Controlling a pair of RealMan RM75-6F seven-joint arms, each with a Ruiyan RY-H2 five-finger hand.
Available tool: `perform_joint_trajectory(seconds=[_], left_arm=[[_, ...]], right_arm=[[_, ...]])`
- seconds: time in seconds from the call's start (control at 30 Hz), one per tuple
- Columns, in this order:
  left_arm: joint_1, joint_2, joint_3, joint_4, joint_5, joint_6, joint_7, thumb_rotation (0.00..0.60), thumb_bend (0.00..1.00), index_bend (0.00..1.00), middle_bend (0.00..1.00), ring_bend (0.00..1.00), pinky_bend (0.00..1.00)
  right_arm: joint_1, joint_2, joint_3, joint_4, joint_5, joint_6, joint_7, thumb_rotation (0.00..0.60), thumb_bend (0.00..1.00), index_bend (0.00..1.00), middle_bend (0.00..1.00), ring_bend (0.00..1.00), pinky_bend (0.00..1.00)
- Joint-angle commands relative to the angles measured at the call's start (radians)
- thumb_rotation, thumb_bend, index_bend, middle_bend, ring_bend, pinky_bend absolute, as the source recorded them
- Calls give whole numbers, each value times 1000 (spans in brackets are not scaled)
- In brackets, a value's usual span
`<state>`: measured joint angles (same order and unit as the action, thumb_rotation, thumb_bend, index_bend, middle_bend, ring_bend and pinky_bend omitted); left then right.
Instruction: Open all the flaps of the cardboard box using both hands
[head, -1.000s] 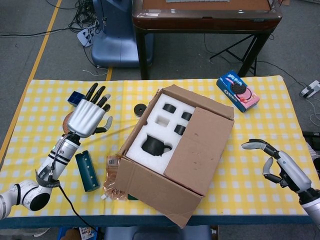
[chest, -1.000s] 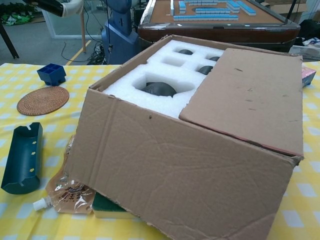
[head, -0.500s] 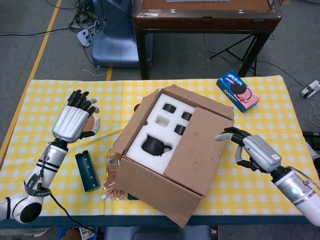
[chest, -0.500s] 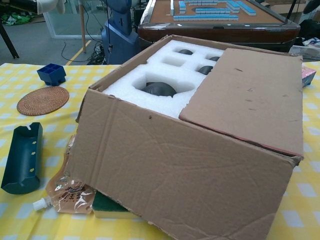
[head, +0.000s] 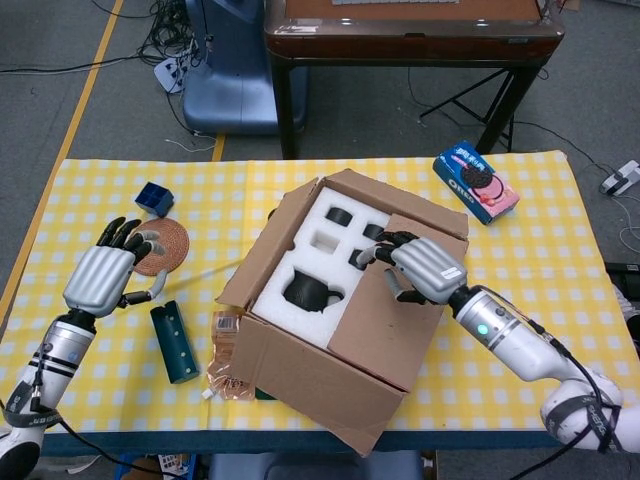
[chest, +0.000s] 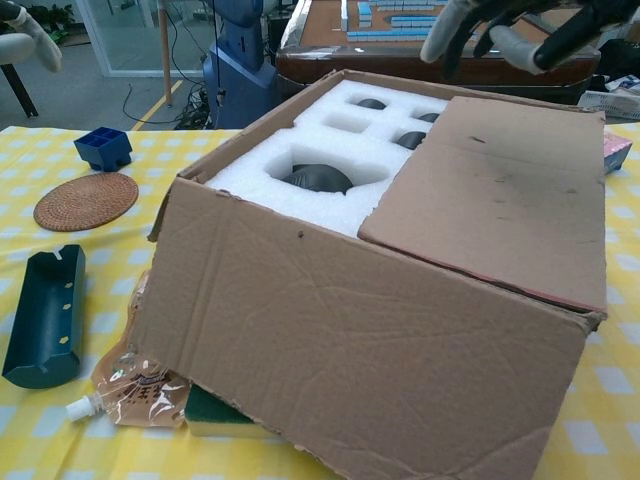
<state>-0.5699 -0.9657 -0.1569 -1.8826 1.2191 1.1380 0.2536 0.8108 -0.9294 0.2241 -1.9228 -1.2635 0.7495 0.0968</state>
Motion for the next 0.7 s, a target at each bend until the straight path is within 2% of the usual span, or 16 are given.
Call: perform_joint_trajectory(seconds=[0.03,0.1,0.3,0.7], left_arm=[[43,14,37,-7,65,36,-29,153,449,405,220,86,0],[53,20,47,-12,84,42,-29,154,449,405,220,86,0],[78,32,64,-27,119,56,-34,155,449,406,220,86,0],[96,27,75,-17,146,48,-36,156,449,407,220,86,0]], right_arm=[[66,-75,15,54,73,-45,-85,600,721,298,341,148,157],[90,-101,13,75,97,-54,-124,600,762,302,358,160,157],[152,-172,2,128,155,-62,-235,600,996,328,382,189,157],[192,-219,-48,163,200,-81,-318,600,1000,352,403,201,157]])
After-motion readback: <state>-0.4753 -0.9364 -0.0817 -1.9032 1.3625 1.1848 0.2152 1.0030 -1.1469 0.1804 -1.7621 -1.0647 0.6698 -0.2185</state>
